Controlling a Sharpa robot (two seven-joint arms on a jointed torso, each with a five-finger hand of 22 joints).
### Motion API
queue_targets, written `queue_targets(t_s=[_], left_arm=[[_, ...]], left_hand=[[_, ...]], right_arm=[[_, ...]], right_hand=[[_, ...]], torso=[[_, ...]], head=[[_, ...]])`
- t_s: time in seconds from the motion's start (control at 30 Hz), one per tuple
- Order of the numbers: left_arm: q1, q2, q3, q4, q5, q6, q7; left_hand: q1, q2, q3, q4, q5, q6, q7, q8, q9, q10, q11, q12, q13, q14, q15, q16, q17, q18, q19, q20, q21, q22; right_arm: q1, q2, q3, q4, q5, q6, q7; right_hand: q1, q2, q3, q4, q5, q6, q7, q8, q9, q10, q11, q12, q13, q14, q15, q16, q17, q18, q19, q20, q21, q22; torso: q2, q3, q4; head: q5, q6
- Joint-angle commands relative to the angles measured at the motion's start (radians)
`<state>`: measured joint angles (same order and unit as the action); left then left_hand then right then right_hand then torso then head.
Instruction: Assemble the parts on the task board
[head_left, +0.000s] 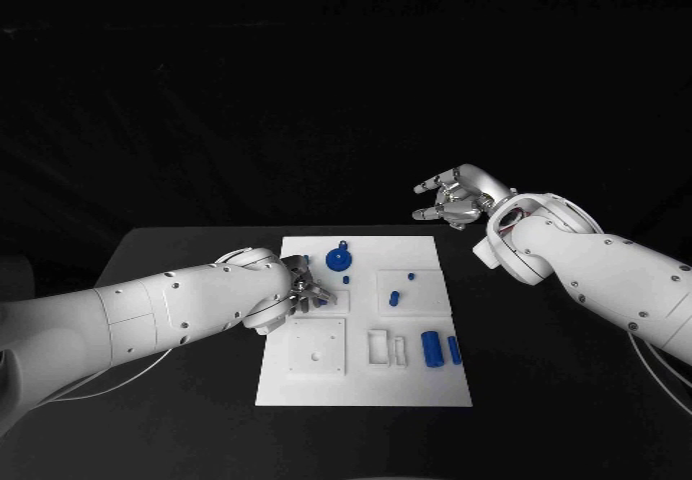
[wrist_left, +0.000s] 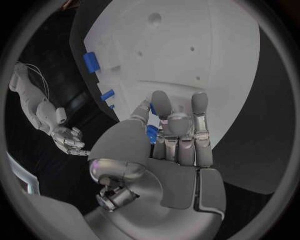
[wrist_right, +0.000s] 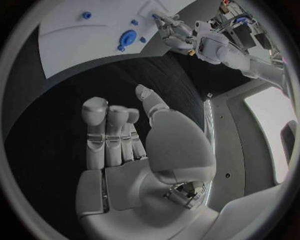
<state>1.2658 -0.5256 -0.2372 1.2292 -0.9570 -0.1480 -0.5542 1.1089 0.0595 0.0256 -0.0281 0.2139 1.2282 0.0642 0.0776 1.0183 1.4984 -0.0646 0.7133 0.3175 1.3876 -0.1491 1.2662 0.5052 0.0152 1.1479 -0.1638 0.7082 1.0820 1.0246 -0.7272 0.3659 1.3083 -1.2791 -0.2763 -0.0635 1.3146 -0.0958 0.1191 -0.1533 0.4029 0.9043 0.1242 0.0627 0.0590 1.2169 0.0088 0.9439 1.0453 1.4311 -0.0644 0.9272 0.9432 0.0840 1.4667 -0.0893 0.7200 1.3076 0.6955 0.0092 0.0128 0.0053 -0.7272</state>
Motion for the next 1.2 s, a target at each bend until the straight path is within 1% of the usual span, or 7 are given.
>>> queue_targets(t_s=[0.03, 0.23, 0.37, 0.77, 0.9, 1.07, 1.2], left_arm=[[-0.004, -0.004, -0.002, -0.002, -0.004, 0.020, -0.002], [-0.004, -0.010, -0.002, 0.001, -0.005, 0.020, 0.006], [-0.004, -0.013, -0.002, 0.004, -0.005, 0.017, 0.011], [-0.003, -0.036, 0.003, 0.017, 0.041, 0.029, 0.025], [0.002, -0.049, 0.025, 0.025, 0.092, 0.037, 0.036], [0.029, -0.065, 0.062, 0.019, 0.137, 0.047, 0.048], [0.068, -0.067, 0.077, -0.023, 0.166, 0.065, 0.056]], left_hand=[[-0.024, -0.045, -0.008, 0.028, -0.047, 0.212, -0.137, -0.004, -0.002, 0.016, -0.036, 0.000, -0.001, -0.005, -0.003, -0.005, -0.004, -0.013, 0.006, 0.001, -0.006, 0.003], [0.015, -0.238, 0.101, 0.293, -0.157, 0.230, -0.135, -0.005, -0.012, 0.016, -0.035, -0.004, -0.004, -0.007, -0.004, -0.007, -0.012, -0.015, 0.010, 0.000, -0.021, 0.015], [-0.015, -0.275, 0.072, 0.317, -0.164, 0.229, -0.134, -0.006, -0.013, 0.016, -0.035, -0.005, -0.006, -0.010, -0.004, -0.010, -0.013, -0.015, 0.010, -0.002, -0.023, 0.017], [-0.025, -0.278, 0.069, 0.317, -0.165, 0.220, -0.131, -0.010, -0.024, 0.016, -0.033, -0.011, -0.018, -0.016, -0.003, -0.017, -0.012, -0.015, 0.009, -0.002, -0.035, 0.022], [-0.011, -0.267, 0.075, 0.313, -0.164, 0.187, -0.119, -0.015, -0.056, 0.012, -0.025, -0.046, -0.033, -0.035, 0.002, -0.040, -0.020, -0.015, -0.001, 0.003, -0.053, 0.018], [0.019, -0.210, 0.089, 0.250, -0.138, 0.066, -0.077, -0.013, -0.298, 0.008, -0.003, -0.135, -0.040, -0.057, 0.021, -0.080, -0.062, -0.015, -0.011, 0.020, -0.092, 0.002], [0.009, -0.148, 0.062, 0.125, -0.023, -0.015, -0.045, -0.014, -0.580, 0.007, 0.008, -0.162, -0.006, -0.061, 0.030, -0.068, -0.094, -0.010, 0.001, 0.027, -0.112, 0.003]], right_arm=[[-0.001, -0.001, 0.001, 0.000, 0.000, 0.010, 0.010], [-0.001, -0.002, 0.001, 0.000, 0.000, 0.009, 0.010], [-0.002, -0.002, 0.001, -0.001, 0.000, 0.009, 0.010], [-0.005, -0.004, 0.001, -0.004, 0.000, 0.007, 0.011], [-0.006, -0.005, 0.001, -0.005, 0.000, 0.007, 0.011], [-0.007, -0.005, 0.001, -0.009, 0.000, 0.007, 0.011], [-0.007, -0.005, 0.001, -0.013, 0.000, 0.007, 0.011]], right_hand=[[-0.012, -0.001, 0.000, -0.005, 0.007, 0.007, -0.002, -0.005, -0.001, -0.003, -0.004, 0.002, 0.000, 0.001, -0.004, -0.004, 0.001, 0.018, 0.050, 0.003, -0.003, 0.087], [-0.012, -0.001, 0.000, -0.005, 0.007, 0.007, -0.002, -0.005, -0.001, -0.003, -0.004, 0.002, 0.000, 0.001, -0.004, -0.004, 0.001, 0.018, 0.050, 0.003, -0.003, 0.087], [-0.012, -0.001, 0.000, -0.005, 0.007, 0.007, -0.002, -0.005, -0.001, -0.003, -0.004, 0.002, 0.000, 0.001, -0.004, -0.004, 0.001, 0.018, 0.050, 0.003, -0.003, 0.087], [-0.011, -0.002, 0.000, -0.004, 0.007, 0.002, -0.001, -0.005, -0.001, -0.003, -0.004, 0.001, -0.001, 0.001, -0.004, -0.006, 0.000, 0.018, 0.050, 0.003, -0.004, 0.086], [-0.011, -0.002, 0.000, -0.004, 0.007, 0.002, -0.001, -0.005, -0.001, -0.003, -0.004, 0.001, -0.001, 0.001, -0.004, -0.006, 0.000, 0.018, 0.050, 0.003, -0.004, 0.086], [-0.011, -0.002, 0.000, -0.004, 0.007, 0.002, -0.001, -0.005, -0.001, -0.003, -0.004, 0.001, -0.001, 0.001, -0.004, -0.006, 0.000, 0.018, 0.050, 0.003, -0.004, 0.086], [-0.011, -0.002, 0.000, -0.004, 0.007, 0.002, -0.001, -0.005, -0.001, -0.003, -0.004, 0.001, -0.001, 0.001, -0.004, -0.006, 0.000, 0.018, 0.050, 0.003, -0.004, 0.086]], torso=[[-0.001, 0.0001, 0.0015], [0.000, -0.0010, 0.0009], [0.000, -0.0016, 0.0009], [-0.001, -0.0005, 0.0013], [-0.001, -0.0008, 0.0009], [0.000, -0.0006, -0.0004], [0.001, 0.0007, -0.0017]], head=[[-0.001, 0.001], [-0.002, 0.002], [-0.003, 0.004], [-0.003, 0.007], [0.001, 0.016], [0.004, 0.025], [0.008, 0.032]])
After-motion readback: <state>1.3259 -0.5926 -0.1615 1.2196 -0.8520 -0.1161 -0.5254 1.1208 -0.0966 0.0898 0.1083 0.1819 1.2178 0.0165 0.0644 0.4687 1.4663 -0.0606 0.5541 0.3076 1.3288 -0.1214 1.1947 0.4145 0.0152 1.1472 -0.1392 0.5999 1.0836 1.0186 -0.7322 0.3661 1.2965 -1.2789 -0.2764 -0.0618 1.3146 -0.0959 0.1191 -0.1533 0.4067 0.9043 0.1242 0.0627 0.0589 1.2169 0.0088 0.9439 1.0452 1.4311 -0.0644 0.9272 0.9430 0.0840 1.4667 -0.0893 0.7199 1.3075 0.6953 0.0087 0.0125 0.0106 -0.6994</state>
